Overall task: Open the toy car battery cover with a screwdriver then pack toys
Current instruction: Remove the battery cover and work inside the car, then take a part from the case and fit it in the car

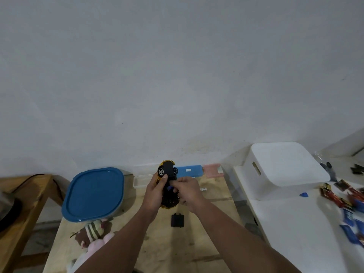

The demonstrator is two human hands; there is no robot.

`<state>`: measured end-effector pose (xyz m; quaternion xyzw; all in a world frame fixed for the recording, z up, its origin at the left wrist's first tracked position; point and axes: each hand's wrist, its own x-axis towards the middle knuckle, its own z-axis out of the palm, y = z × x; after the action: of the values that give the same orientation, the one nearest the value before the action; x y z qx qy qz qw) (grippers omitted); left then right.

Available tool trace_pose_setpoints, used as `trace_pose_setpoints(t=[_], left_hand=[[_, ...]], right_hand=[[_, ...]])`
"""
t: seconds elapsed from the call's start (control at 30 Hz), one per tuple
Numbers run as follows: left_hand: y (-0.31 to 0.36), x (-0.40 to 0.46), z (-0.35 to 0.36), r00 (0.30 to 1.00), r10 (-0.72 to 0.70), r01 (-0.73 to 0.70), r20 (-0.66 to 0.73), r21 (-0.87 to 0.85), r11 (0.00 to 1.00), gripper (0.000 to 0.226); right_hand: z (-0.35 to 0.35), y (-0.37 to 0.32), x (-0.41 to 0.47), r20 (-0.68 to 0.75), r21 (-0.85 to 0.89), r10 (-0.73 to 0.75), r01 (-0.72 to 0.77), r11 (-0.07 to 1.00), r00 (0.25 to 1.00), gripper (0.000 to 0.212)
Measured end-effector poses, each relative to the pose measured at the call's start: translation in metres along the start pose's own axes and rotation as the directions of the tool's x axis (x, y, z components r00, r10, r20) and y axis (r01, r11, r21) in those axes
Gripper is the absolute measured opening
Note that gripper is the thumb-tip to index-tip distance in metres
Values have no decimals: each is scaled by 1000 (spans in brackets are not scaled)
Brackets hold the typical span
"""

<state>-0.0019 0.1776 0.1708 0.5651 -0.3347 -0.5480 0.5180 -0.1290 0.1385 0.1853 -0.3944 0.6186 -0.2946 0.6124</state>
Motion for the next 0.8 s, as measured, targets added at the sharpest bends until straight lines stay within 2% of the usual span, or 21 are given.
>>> trace_pose_setpoints(t=[0.13,0.33,0.4,0.5,0.6,0.7,0.8], left_hand=[[1,2,5,1000,-9,9,11,9,1000,28],[2,7,11,999,-19,19,26,33,999,27],[0,11,13,1000,-26,26,7,24,999,28],[-11,21,8,987,-100,96,-128,-38,995,34],[-34,33,-8,953,-229,220,-198,-65,973,29],[-66,34,-21,932,-263,285,-248,58,957,27],[-98,34,-30,910,-278,352,-309,218,910,37]], right_hand=[[-3,3,6,-60,-46,-70,68,997,996,32],[-7,-1,10,-72,17,-19,20,1000,997,28],[-9,0,12,-68,87,7,-1,996,998,25],[-19,2,20,-27,301,86,-74,951,996,11],[-36,5,31,27,492,162,-154,857,986,19],[-52,15,45,53,551,230,-220,805,972,27],[-61,31,59,79,553,301,-293,780,950,37]])
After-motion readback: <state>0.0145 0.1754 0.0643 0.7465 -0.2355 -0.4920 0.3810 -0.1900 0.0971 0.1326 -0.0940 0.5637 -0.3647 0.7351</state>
